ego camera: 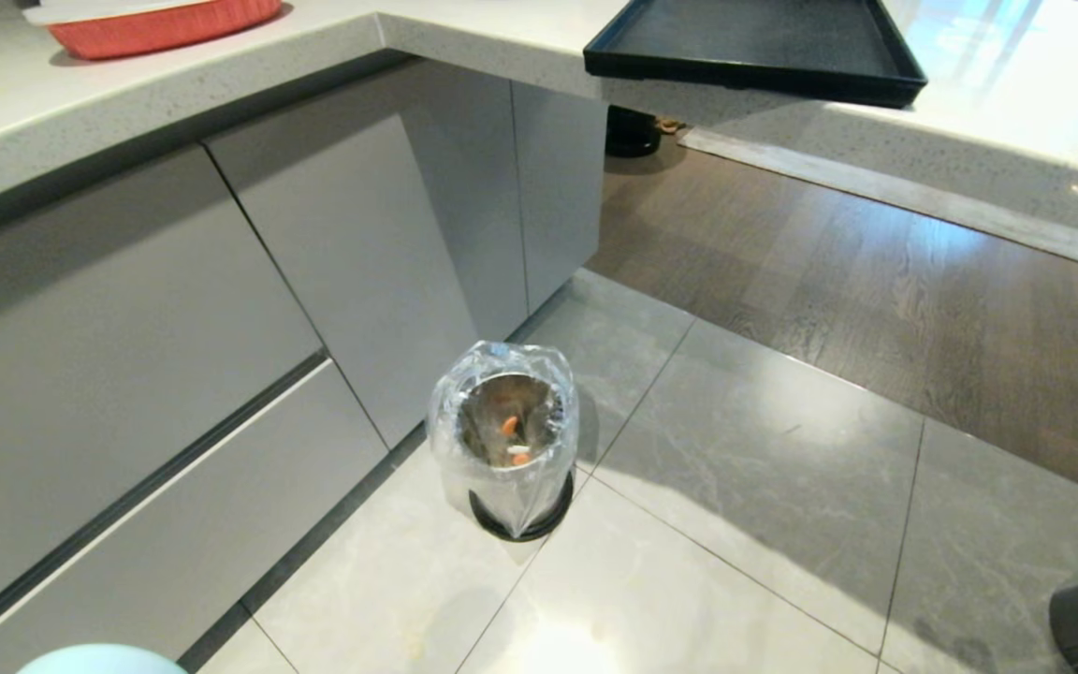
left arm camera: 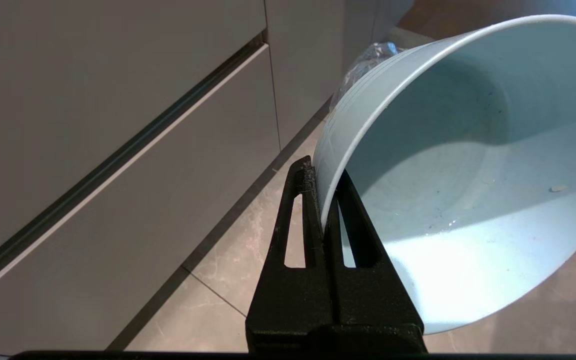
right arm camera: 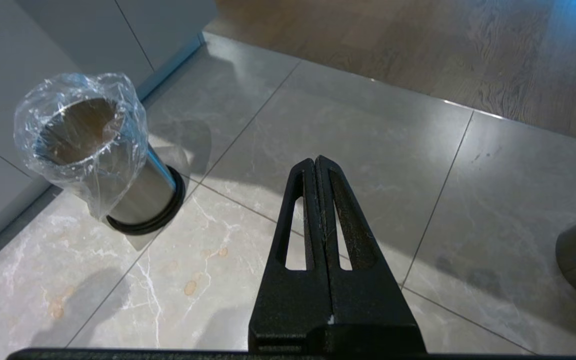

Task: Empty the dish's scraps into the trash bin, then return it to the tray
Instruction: Put the bowl back to the table

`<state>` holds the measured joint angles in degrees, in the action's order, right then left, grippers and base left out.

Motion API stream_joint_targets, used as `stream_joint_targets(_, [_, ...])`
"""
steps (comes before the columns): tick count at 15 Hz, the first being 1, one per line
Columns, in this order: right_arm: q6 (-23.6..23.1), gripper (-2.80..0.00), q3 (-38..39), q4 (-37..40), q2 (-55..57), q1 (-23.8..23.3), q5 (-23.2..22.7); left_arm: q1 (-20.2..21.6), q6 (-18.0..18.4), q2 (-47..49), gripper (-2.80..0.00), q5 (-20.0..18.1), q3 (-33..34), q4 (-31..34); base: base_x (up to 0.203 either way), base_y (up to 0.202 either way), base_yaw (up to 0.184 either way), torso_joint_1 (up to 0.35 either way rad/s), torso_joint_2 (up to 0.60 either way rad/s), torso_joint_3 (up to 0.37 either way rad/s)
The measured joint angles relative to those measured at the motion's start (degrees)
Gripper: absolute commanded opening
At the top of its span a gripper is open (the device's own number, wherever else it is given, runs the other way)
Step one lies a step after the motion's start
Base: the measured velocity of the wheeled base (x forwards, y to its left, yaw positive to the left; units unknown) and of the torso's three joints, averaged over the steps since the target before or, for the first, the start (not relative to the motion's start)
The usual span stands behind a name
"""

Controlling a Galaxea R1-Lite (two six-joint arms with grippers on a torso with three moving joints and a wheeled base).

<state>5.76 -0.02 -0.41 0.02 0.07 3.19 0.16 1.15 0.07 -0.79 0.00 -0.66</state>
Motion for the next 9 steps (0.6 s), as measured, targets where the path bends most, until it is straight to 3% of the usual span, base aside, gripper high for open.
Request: stream_joint_targets(9, [0.0,-2.8,0.0,0.0,0.0,0.0,-0.1,0.0,0.0,0.0,-2.8,0.0,0.0,0.0,0.0,0.0,0.0,0.002,0.0,0.202])
